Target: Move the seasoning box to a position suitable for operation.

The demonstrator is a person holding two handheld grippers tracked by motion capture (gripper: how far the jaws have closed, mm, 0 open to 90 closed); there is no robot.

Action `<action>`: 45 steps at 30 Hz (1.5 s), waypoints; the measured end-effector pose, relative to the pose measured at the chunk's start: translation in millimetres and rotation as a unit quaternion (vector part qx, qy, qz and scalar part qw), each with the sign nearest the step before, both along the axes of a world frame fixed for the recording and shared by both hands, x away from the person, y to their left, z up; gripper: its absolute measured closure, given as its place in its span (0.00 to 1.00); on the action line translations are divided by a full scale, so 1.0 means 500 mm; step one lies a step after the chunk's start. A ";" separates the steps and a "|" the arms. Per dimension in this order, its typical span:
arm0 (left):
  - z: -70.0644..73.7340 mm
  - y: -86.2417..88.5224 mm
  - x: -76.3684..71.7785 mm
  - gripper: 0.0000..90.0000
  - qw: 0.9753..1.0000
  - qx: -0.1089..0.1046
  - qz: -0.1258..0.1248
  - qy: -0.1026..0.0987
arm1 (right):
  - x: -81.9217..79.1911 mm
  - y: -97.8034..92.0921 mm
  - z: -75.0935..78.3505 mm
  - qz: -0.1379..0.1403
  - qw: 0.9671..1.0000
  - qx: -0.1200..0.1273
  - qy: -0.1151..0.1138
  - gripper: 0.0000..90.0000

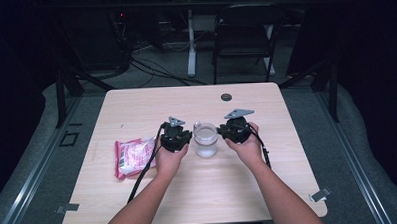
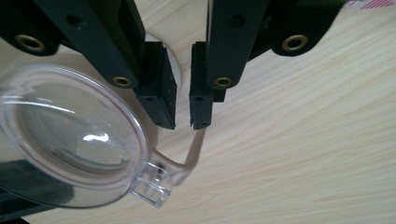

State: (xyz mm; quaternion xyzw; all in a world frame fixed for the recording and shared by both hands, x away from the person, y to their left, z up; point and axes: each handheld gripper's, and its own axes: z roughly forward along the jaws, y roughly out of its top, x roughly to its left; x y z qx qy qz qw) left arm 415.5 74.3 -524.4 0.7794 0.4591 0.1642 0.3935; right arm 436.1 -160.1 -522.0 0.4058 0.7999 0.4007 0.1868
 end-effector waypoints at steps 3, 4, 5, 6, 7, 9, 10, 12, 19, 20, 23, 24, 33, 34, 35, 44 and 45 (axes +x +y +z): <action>0.002 -0.001 -0.004 0.96 1.000 -0.007 -0.014 -0.004 | 0.001 0.002 -0.002 0.003 1.000 0.005 0.006 0.91; 0.003 -0.003 -0.005 0.97 1.000 -0.012 -0.016 -0.005 | 0.000 0.002 -0.002 0.004 1.000 0.006 0.008 0.92; 0.004 -0.004 -0.006 0.98 1.000 -0.013 -0.020 -0.002 | 0.000 0.001 -0.002 0.006 1.000 0.007 0.011 0.93; 0.004 -0.005 -0.007 0.99 1.000 -0.012 -0.022 -0.003 | -0.002 0.000 -0.001 0.010 1.000 0.008 0.013 0.94; 0.004 -0.006 -0.008 1.00 1.000 -0.010 -0.020 -0.005 | -0.004 0.001 -0.001 0.012 1.000 0.009 0.013 0.95; 0.004 -0.005 -0.008 1.00 1.000 -0.014 -0.022 -0.001 | -0.010 0.001 0.000 0.014 1.000 0.006 0.014 0.97; 0.004 -0.005 -0.007 1.00 1.000 -0.017 -0.025 0.001 | -0.013 0.002 0.001 0.015 1.000 0.002 0.014 0.98; 0.004 -0.004 -0.008 1.00 0.999 -0.017 -0.036 0.001 | -0.021 0.002 0.002 0.014 1.000 -0.001 0.013 1.00; 0.003 -0.011 -0.021 1.00 0.997 -0.016 -0.072 -0.002 | -0.074 -0.011 0.003 0.011 1.000 -0.008 0.009 1.00; 0.003 -0.013 -0.023 1.00 0.997 -0.018 -0.079 -0.002 | -0.082 -0.013 0.003 0.009 1.000 -0.011 0.007 1.00; 0.004 -0.020 -0.033 1.00 0.994 -0.016 -0.105 -0.003 | -0.116 -0.020 0.004 0.004 1.000 -0.020 0.003 1.00; 0.004 -0.024 -0.038 1.00 0.994 -0.016 -0.112 -0.005 | -0.128 -0.022 0.004 0.002 1.000 -0.024 0.000 1.00; -0.002 -0.035 -0.057 1.00 0.988 -0.042 -0.149 0.006 | -0.223 -0.041 0.004 -0.013 1.000 -0.023 0.001 1.00; -0.003 -0.036 -0.059 1.00 0.987 -0.043 -0.153 0.005 | -0.229 -0.042 0.005 -0.011 1.000 -0.025 0.004 1.00; -0.002 -0.036 -0.060 1.00 0.986 -0.039 -0.163 0.007 | -0.238 -0.042 0.005 -0.009 1.000 -0.019 0.005 1.00; 0.013 0.007 -0.070 1.00 0.990 -0.032 -0.137 -0.003 | -0.275 -0.012 0.006 0.041 0.999 -0.014 0.005 0.95; 0.016 0.017 -0.073 0.99 0.991 -0.036 -0.132 -0.003 | -0.274 -0.007 0.005 0.047 0.999 -0.010 0.003 0.94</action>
